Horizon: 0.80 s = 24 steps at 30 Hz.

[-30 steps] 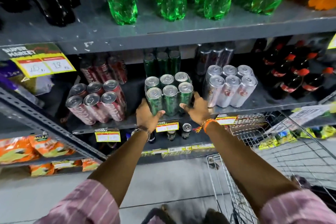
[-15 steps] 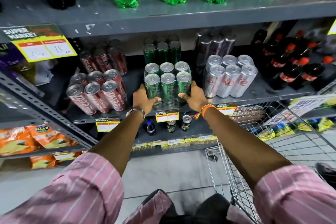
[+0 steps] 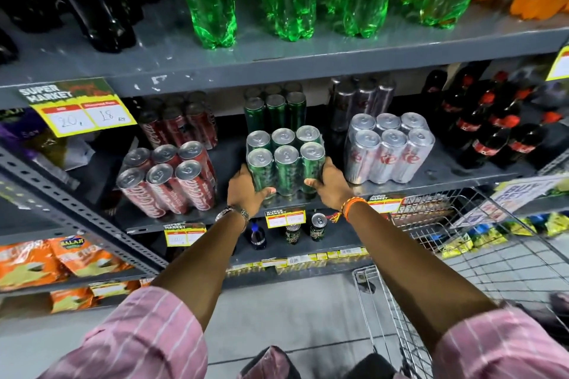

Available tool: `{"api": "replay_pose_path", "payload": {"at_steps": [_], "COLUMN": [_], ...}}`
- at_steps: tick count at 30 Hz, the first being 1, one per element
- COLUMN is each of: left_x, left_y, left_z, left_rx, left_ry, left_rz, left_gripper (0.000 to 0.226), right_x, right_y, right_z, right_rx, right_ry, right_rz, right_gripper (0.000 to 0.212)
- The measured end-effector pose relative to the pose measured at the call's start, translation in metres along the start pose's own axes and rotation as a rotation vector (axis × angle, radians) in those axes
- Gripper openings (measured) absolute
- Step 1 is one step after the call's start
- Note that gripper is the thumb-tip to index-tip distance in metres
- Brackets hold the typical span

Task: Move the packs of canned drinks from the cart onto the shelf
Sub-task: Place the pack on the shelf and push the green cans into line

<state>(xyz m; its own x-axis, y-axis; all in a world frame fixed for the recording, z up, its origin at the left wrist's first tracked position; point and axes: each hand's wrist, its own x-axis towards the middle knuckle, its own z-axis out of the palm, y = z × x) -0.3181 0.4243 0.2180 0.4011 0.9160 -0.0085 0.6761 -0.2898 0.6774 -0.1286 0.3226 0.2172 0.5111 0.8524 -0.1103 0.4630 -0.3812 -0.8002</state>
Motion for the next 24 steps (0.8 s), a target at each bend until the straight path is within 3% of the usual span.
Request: {"api": "replay_pose_path", "payload": {"at_steps": [10, 13, 15, 18, 20, 22, 24], "left_x": [-0.006, -0.016, -0.033, -0.065, -0.078, -0.079, -0.068], "left_y": [0.001, 0.008, 0.019, 0.053, 0.088, 0.128, 0.16], "left_z": [0.003, 0.002, -0.001, -0.003, 0.002, 0.013, 0.035], "left_rx": [-0.004, -0.059, -0.095, -0.159, -0.206, -0.228, -0.19], "left_ry": [0.021, 0.028, 0.135, 0.416, 0.502, 0.445, 0.266], "left_rz": [-0.015, -0.083, -0.156, -0.055, 0.126, 0.287, 0.352], "left_gripper": [0.074, 0.079, 0.088, 0.07, 0.056, 0.05, 0.054], "right_x": [-0.001, -0.009, -0.019, -0.045, -0.059, -0.061, -0.053], "right_y": [0.001, 0.003, 0.007, 0.017, 0.031, 0.052, 0.067], "right_z": [0.0, -0.003, -0.01, -0.047, -0.08, -0.112, -0.139], "right_rx": [0.017, 0.029, 0.206, 0.483, 0.44, 0.426, 0.43], "right_ry": [-0.018, 0.03, 0.09, 0.339, 0.638, 0.841, 0.848], "right_rz": [0.006, -0.004, 0.013, 0.04, -0.002, -0.038, 0.045], "right_gripper": [0.042, 0.065, 0.076, 0.042, 0.026, 0.032, 0.052]}}
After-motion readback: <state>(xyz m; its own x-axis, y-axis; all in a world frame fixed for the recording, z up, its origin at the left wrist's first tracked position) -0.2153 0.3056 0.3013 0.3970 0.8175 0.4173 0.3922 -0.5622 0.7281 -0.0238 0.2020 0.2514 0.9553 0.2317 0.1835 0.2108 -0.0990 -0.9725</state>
